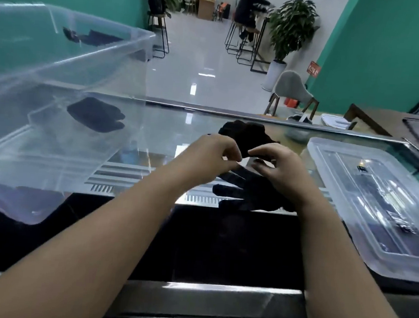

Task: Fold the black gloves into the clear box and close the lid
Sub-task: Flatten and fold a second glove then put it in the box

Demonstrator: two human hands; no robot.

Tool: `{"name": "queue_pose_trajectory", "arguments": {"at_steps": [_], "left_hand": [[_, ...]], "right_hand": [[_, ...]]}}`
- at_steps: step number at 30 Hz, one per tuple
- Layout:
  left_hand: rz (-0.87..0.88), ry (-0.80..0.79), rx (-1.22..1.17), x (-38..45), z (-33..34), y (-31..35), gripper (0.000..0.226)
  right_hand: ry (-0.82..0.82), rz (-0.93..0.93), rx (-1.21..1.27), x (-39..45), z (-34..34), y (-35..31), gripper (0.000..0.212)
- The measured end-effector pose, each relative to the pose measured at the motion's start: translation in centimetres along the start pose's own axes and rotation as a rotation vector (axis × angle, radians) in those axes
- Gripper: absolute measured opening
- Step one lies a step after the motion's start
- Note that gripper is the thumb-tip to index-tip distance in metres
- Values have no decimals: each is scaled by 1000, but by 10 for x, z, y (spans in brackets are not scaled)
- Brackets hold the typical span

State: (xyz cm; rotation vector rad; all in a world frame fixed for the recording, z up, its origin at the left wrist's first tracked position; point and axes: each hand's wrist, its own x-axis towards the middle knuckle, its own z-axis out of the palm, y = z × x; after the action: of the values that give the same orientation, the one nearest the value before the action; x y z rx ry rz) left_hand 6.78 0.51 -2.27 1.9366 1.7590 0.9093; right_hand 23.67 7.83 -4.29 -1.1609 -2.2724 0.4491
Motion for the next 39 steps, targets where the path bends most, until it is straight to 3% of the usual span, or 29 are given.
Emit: {"name": "queue_pose_trajectory", "arguments": {"at_steps": [3,5,8,13,16,20,26,29,33,39], "left_hand": [[15,-102,-31,1,34,6,15],[70,-181,-14,2,49,4,31],[160,-243,227,4,62,-3,58],[225,-187,181,5,50,-26,26],[151,-214,200,6,31,-35,33],[70,-149,274,6,17,-41,51],[75,44,390,7,13,-37,40],[80,-100,170,-1,19,-25,17],[-57,-350,184,-16,15,-16,61],[-159,-198,373,-35,10,-26,62]], "right_hand": [[-74,195,-187,-1,3,18,41],[-120,283,-210,-3,7,20,41],[-101,291,-168,-3,8,18,33],[-53,257,143,-1,1,11,40],[-25,292,-23,-2,-9,22,35],[-173,438,-176,-5,-10,27,44],[1,618,-128,-5,-13,26,67],[-60,636,-58,-7,-14,26,61],[-125,618,30,-7,-10,28,46],[-63,560,141,-6,-6,17,23]]}}
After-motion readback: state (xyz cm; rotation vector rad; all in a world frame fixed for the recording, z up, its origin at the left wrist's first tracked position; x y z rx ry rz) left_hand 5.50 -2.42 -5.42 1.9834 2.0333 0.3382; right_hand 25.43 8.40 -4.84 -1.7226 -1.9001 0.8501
